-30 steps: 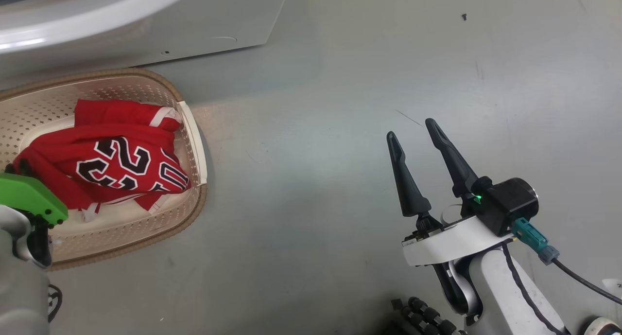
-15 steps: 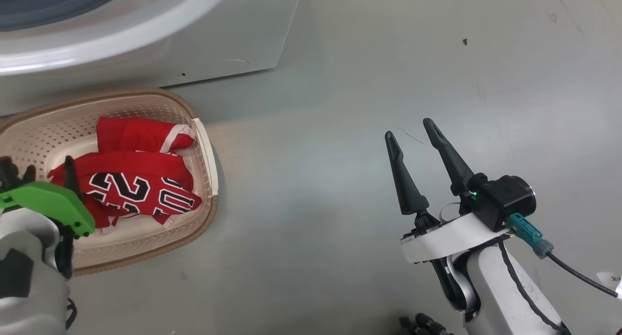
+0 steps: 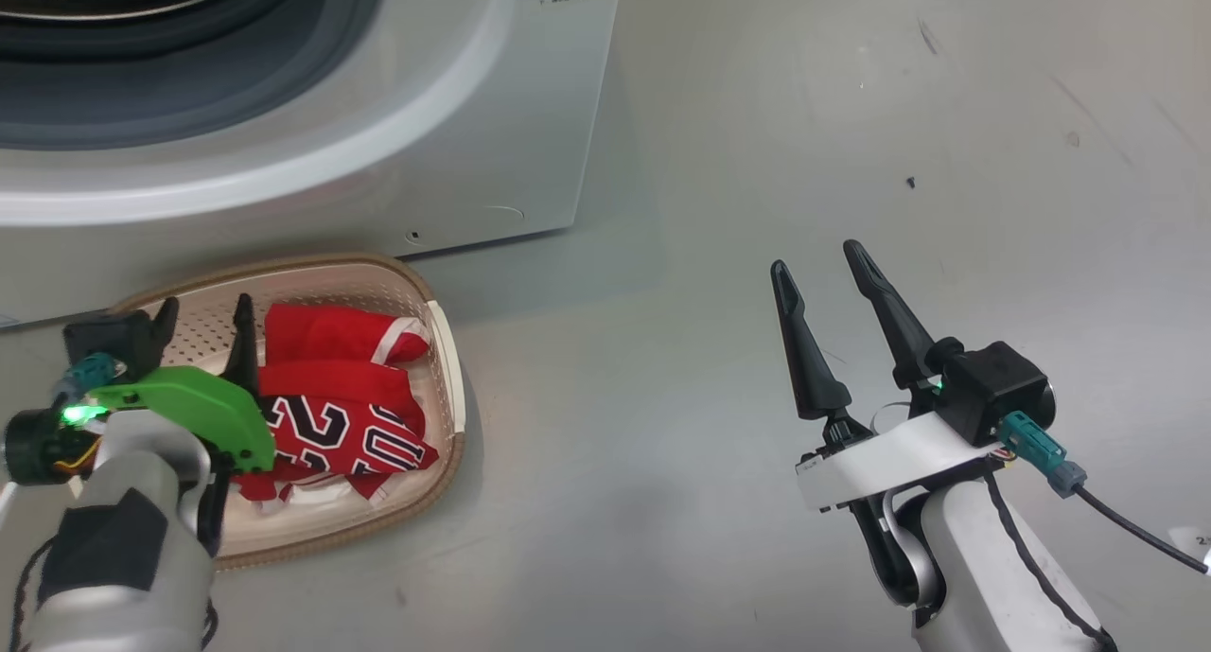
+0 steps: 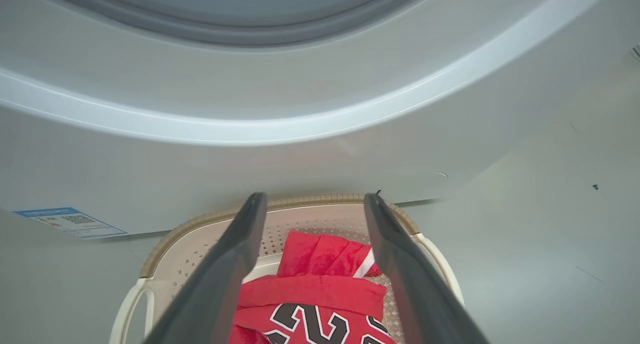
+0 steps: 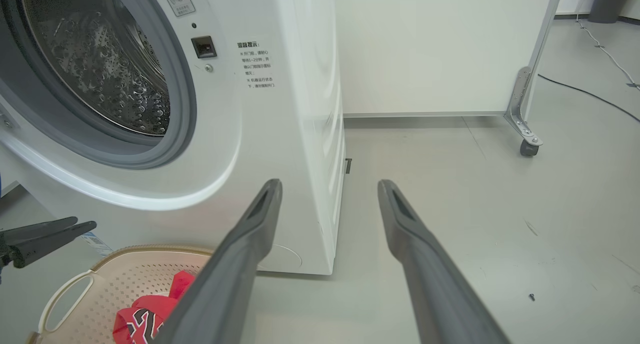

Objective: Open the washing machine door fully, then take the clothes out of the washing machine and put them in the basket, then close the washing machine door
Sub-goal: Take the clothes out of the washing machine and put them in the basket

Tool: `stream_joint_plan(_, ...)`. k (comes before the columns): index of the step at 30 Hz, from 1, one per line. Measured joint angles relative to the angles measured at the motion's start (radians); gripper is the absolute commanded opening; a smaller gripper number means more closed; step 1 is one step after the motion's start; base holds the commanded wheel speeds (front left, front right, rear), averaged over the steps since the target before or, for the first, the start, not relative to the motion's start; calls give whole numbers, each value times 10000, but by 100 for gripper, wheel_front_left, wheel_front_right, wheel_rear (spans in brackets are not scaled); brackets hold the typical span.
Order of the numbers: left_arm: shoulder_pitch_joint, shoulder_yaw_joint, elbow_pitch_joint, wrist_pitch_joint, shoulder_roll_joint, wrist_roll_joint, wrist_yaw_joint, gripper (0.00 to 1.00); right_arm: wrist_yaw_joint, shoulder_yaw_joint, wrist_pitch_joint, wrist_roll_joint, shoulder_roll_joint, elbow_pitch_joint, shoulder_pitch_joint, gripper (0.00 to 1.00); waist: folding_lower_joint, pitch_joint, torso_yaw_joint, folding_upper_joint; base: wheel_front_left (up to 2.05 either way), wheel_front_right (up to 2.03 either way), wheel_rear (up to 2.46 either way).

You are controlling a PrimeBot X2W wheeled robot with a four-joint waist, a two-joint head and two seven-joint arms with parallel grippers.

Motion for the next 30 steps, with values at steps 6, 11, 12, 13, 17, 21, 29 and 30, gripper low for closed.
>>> stream_joint_plan(6,133,-439,-533,-33,-569,176,-84,100,94,-316,2,-63,-2,301,372,100,0,-746,318,0,0,0,0)
stream_joint_plan(11,424,-633,-1099,-58,-694,205,-88,100,109,-556,2,-146,-6,355,428,100,0,-1315,690,0,0,0,0)
stream_joint_plan(12,532,-616,-1273,-61,-717,203,-88,100,111,-600,2,-155,-6,355,441,100,0,-1429,765,0,0,0,0)
stream_joint_plan(13,641,-585,-1513,-61,-731,203,-88,100,115,-654,2,-159,-6,355,474,100,0,-1544,837,0,0,0,0)
stream_joint_plan(17,964,-439,-2520,-63,-740,203,-92,100,125,-894,2,-159,-6,357,741,100,0,-2008,1129,0,0,0,0)
stream_joint_plan(21,1488,-368,-3354,-63,-767,205,-94,100,180,-1097,2,-159,-8,355,1053,100,0,-2449,1416,-1,0,0,0)
stream_joint_plan(29,2687,-205,-4730,-63,-807,261,-96,100,211,-1273,2,-228,-15,240,1420,100,0,-3185,1963,0,0,0,0)
stream_joint_plan(30,2838,-171,-4844,-63,-813,259,-96,100,213,-1292,2,-234,-13,230,1455,100,-1,-3257,2019,0,0,0,0)
